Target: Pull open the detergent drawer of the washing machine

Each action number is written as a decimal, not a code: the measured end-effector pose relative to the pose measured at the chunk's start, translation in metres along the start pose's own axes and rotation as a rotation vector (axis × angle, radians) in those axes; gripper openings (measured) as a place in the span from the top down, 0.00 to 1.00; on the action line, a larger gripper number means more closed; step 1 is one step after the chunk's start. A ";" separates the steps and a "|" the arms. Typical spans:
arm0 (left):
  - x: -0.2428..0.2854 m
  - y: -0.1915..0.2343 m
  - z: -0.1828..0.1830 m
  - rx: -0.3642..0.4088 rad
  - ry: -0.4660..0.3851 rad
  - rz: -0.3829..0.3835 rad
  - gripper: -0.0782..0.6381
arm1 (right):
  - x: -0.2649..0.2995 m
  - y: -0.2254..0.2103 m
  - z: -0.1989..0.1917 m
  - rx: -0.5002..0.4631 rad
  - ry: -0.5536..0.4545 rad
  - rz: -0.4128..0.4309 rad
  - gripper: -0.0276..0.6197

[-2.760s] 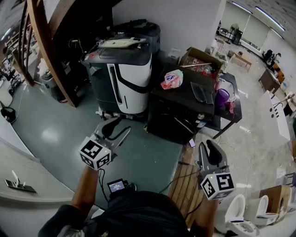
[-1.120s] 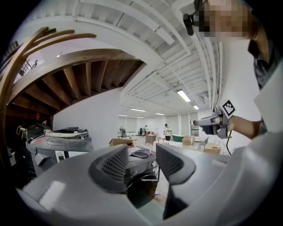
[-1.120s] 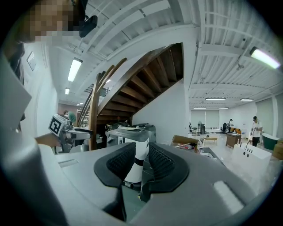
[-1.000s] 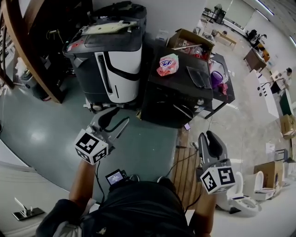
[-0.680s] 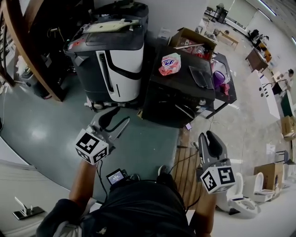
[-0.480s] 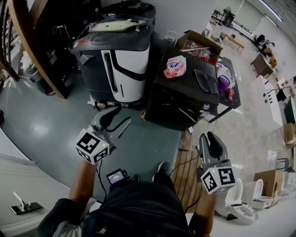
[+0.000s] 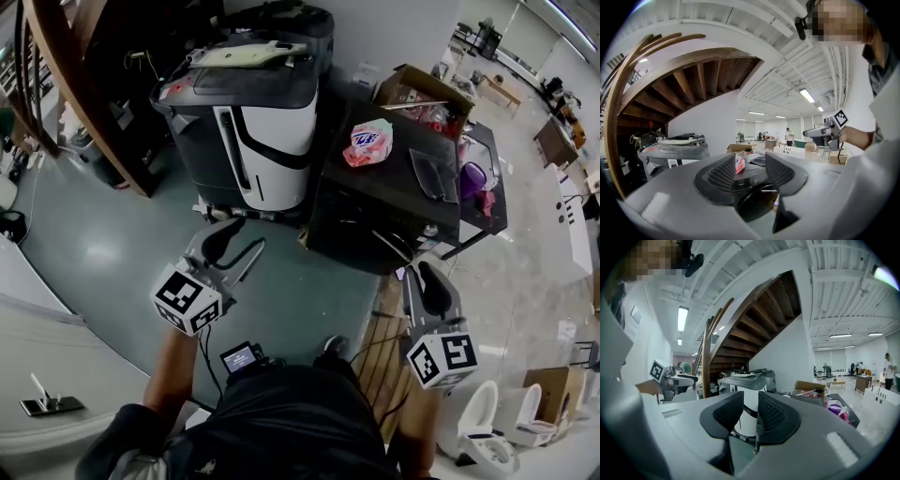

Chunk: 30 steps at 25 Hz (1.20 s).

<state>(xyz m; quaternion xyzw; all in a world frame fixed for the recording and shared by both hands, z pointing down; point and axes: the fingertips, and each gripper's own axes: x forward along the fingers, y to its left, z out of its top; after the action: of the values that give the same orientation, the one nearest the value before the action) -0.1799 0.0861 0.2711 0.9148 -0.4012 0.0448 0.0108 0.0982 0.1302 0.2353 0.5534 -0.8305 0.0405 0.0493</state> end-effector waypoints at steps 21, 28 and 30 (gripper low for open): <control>0.097 -0.030 0.025 0.046 0.087 0.266 0.59 | 0.098 -0.137 0.003 0.061 -0.024 0.274 0.84; 0.111 -0.027 0.030 0.058 0.110 0.318 0.59 | 0.124 -0.161 0.005 0.088 -0.037 0.305 0.84; 0.115 -0.020 0.030 0.053 0.115 0.319 0.59 | 0.132 -0.163 0.004 0.095 -0.031 0.303 0.84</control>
<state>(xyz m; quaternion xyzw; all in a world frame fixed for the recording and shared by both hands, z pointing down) -0.0851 0.0136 0.2519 0.8353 -0.5389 0.1089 0.0024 0.1981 -0.0536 0.2499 0.4238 -0.9024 0.0780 0.0035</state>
